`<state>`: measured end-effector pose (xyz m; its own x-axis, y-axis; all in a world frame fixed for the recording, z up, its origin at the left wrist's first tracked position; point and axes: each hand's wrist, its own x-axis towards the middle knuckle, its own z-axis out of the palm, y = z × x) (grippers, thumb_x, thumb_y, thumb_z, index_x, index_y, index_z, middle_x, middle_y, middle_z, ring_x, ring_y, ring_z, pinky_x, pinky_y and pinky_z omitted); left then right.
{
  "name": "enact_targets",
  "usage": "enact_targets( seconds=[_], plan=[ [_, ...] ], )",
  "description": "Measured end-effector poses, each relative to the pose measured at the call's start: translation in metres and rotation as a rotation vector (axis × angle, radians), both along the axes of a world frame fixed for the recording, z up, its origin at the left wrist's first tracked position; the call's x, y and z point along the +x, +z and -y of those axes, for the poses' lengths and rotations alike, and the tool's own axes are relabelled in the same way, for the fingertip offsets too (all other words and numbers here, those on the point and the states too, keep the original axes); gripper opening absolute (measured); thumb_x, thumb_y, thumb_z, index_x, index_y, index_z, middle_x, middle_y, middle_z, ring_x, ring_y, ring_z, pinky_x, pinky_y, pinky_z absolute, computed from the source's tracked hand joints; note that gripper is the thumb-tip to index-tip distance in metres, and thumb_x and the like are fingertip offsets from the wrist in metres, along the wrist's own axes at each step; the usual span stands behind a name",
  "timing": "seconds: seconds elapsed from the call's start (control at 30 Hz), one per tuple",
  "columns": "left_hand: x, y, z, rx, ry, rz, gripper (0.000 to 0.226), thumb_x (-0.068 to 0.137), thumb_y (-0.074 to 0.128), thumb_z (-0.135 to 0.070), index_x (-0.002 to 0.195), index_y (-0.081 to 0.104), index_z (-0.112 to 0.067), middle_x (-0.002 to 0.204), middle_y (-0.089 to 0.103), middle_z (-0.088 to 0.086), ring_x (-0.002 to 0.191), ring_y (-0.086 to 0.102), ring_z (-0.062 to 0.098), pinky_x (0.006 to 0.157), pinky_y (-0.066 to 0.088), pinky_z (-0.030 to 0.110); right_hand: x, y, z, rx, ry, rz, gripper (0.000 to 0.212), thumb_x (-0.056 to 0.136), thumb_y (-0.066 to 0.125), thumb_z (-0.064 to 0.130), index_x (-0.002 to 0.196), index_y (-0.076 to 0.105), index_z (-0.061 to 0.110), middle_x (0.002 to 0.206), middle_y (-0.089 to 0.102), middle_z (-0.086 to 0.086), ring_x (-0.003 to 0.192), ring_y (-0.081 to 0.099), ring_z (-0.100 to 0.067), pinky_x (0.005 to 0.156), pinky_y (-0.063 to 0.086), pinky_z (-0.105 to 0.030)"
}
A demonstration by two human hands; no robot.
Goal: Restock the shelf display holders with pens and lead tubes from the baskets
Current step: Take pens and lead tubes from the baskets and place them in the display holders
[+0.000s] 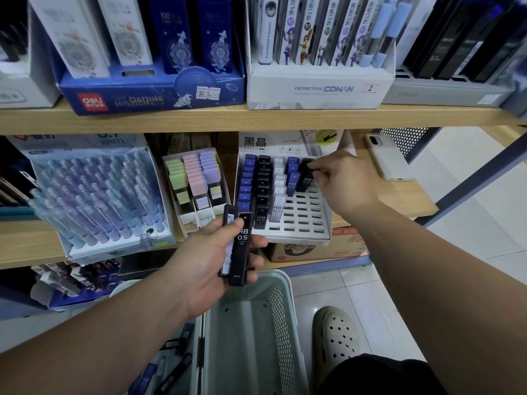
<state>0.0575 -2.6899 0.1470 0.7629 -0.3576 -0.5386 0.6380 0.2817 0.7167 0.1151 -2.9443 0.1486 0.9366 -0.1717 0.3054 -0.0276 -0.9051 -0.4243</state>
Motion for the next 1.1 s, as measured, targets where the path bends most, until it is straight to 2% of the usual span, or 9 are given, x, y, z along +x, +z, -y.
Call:
enact_targets(
  seconds=[0.1, 0.2, 0.3, 0.37, 0.43, 0.53, 0.73, 0.9, 1.1],
  plan=[
    [0.001, -0.001, -0.001, 0.016, -0.015, 0.006, 0.018, 0.101, 0.057, -0.029, 0.115, 0.064, -0.020, 0.085, 0.073, 0.016, 0.049, 0.057, 0.021, 0.039, 0.041, 0.026, -0.002, -0.002, -0.002, 0.019, 0.023, -0.069, 0.037, 0.097, 0.056, 0.005, 0.129, 0.070, 0.016, 0.127, 0.064, -0.014, 0.103, 0.065, -0.025, 0.078, 0.033, -0.009],
    [0.002, -0.003, -0.002, -0.015, -0.040, 0.010, 0.024, 0.102, 0.050, -0.021, 0.120, 0.063, -0.013, 0.084, 0.070, 0.016, 0.046, 0.048, 0.017, 0.037, 0.033, 0.021, -0.004, 0.006, -0.005, -0.003, -0.011, -0.040, 0.033, 0.097, 0.059, 0.014, 0.128, 0.069, 0.019, 0.116, 0.066, -0.009, 0.085, 0.060, -0.015, 0.069, 0.035, -0.016],
    [0.001, -0.004, -0.001, -0.036, -0.052, 0.013, 0.029, 0.097, 0.045, -0.015, 0.120, 0.059, -0.004, 0.091, 0.072, 0.019, 0.047, 0.046, 0.016, 0.037, 0.032, 0.021, -0.007, 0.021, -0.018, 0.120, -0.008, 0.001, 0.011, 0.096, 0.065, 0.028, 0.093, 0.074, 0.022, 0.080, 0.067, 0.002, 0.062, 0.054, -0.004, 0.053, 0.033, -0.014],
    [0.000, -0.002, 0.001, -0.048, -0.045, 0.035, 0.028, 0.097, 0.046, -0.014, 0.120, 0.060, -0.005, 0.098, 0.074, 0.020, 0.049, 0.047, 0.016, 0.039, 0.033, 0.022, -0.014, 0.032, -0.031, 0.346, 0.080, -0.124, 0.028, 0.095, 0.067, 0.039, 0.074, 0.069, 0.021, 0.062, 0.065, 0.003, 0.053, 0.057, -0.004, 0.050, 0.038, -0.019],
    [0.000, 0.000, 0.003, -0.070, -0.036, 0.052, 0.026, 0.099, 0.048, -0.013, 0.120, 0.060, -0.007, 0.106, 0.074, 0.021, 0.051, 0.050, 0.017, 0.041, 0.035, 0.023, -0.024, 0.040, -0.045, 0.540, 0.225, -0.382, 0.031, 0.093, 0.069, 0.044, 0.078, 0.071, 0.017, 0.065, 0.070, 0.000, 0.053, 0.063, -0.008, 0.048, 0.043, -0.019],
    [-0.001, 0.001, 0.005, -0.137, -0.039, 0.056, 0.030, 0.097, 0.053, -0.014, 0.126, 0.059, -0.007, 0.112, 0.072, 0.023, 0.052, 0.053, 0.017, 0.042, 0.040, 0.024, -0.036, 0.038, -0.058, 0.568, 0.410, -0.591, 0.024, 0.094, 0.071, 0.032, 0.088, 0.073, 0.009, 0.071, 0.072, -0.003, 0.062, 0.067, -0.013, 0.050, 0.047, -0.022],
    [-0.002, 0.000, 0.004, -0.108, -0.052, 0.084, 0.053, 0.080, 0.068, -0.026, 0.127, 0.060, -0.002, 0.107, 0.072, 0.025, 0.053, 0.055, 0.018, 0.042, 0.041, 0.025, -0.039, 0.041, -0.053, 0.877, 0.349, -0.510, 0.010, 0.091, 0.073, 0.013, 0.090, 0.070, 0.003, 0.075, 0.072, -0.010, 0.063, 0.067, -0.015, 0.051, 0.046, -0.021],
    [-0.001, -0.004, 0.003, -0.027, -0.054, 0.025, 0.036, 0.095, 0.060, -0.029, 0.121, 0.062, -0.005, 0.095, 0.073, 0.021, 0.050, 0.050, 0.017, 0.037, 0.035, 0.022, -0.034, 0.047, -0.036, 1.074, 0.189, -0.304, 0.011, 0.088, 0.073, 0.004, 0.097, 0.067, 0.001, 0.075, 0.074, -0.010, 0.062, 0.070, -0.016, 0.054, 0.055, -0.022],
    [0.001, -0.008, -0.002, -0.074, -0.077, -0.003, 0.044, 0.105, 0.042, -0.037, 0.112, 0.074, -0.007, 0.077, 0.064, 0.014, 0.046, 0.042, 0.014, 0.035, 0.031, 0.022, -0.025, 0.041, 0.007, 0.772, 0.031, -0.059, 0.008, 0.092, 0.071, 0.005, 0.093, 0.069, 0.013, 0.080, 0.073, -0.017, 0.060, 0.068, -0.015, 0.058, 0.058, -0.028]
  ],
)
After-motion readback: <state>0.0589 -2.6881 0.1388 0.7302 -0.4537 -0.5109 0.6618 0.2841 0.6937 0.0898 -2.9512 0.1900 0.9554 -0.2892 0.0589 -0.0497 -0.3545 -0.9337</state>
